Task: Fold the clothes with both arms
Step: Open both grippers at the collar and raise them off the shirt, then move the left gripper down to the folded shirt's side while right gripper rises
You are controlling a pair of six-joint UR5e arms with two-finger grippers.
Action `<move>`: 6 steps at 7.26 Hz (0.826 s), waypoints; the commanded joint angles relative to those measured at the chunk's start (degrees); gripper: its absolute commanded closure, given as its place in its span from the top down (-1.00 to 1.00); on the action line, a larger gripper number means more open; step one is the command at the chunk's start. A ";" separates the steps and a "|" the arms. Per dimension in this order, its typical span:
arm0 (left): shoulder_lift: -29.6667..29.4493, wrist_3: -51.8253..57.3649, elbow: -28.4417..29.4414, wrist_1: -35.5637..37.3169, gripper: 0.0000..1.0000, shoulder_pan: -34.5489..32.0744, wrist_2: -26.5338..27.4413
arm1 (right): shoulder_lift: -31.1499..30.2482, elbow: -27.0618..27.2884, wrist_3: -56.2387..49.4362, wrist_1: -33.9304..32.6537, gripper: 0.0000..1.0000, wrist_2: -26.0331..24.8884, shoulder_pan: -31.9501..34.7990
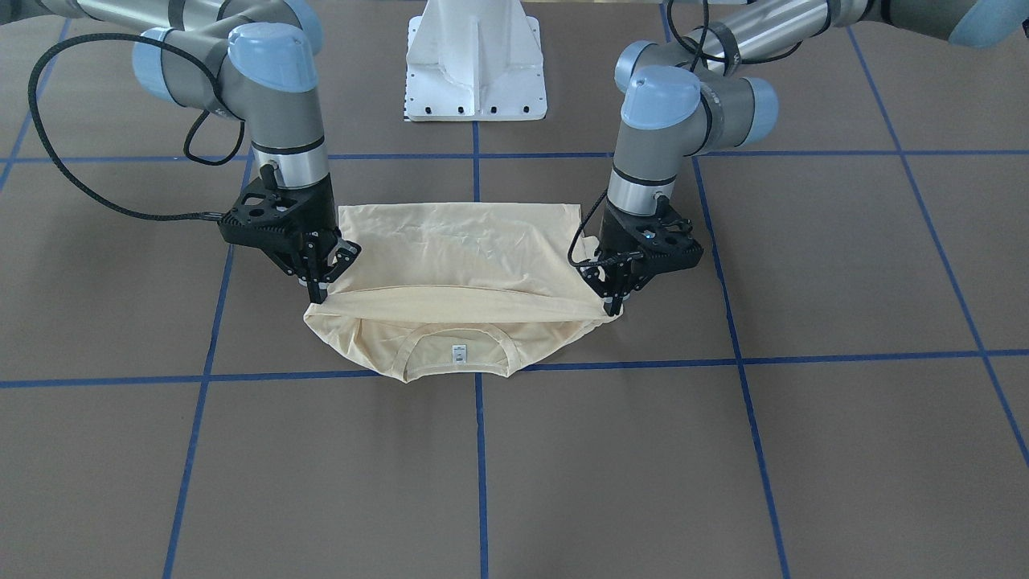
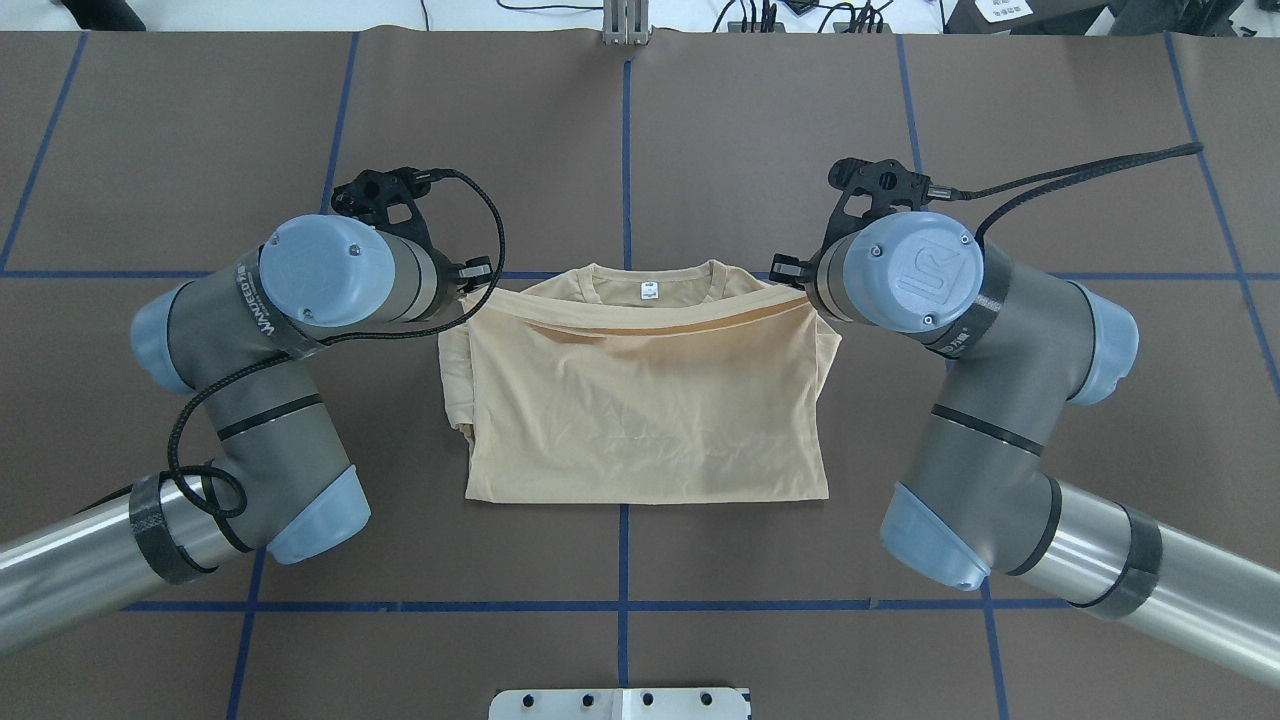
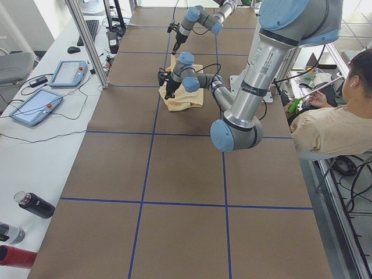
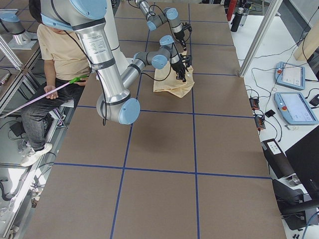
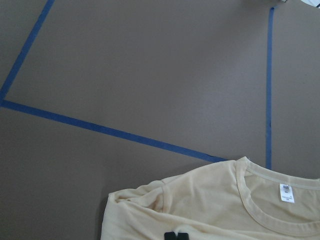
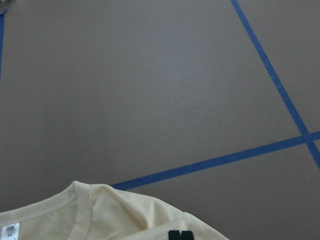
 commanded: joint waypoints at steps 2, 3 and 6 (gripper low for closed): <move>-0.10 0.07 0.97 -1.02 -1.00 0.16 0.01 | 0.35 -2.23 -0.87 0.26 -0.90 -0.01 0.63; -0.01 3.64 0.54 -1.11 0.53 0.08 -0.08 | 0.35 -2.40 -1.05 0.26 0.61 -0.01 0.55; 1.48 9.03 -2.26 -4.19 1.00 -0.28 -2.34 | 1.49 -1.27 -5.16 0.44 1.00 6.80 3.43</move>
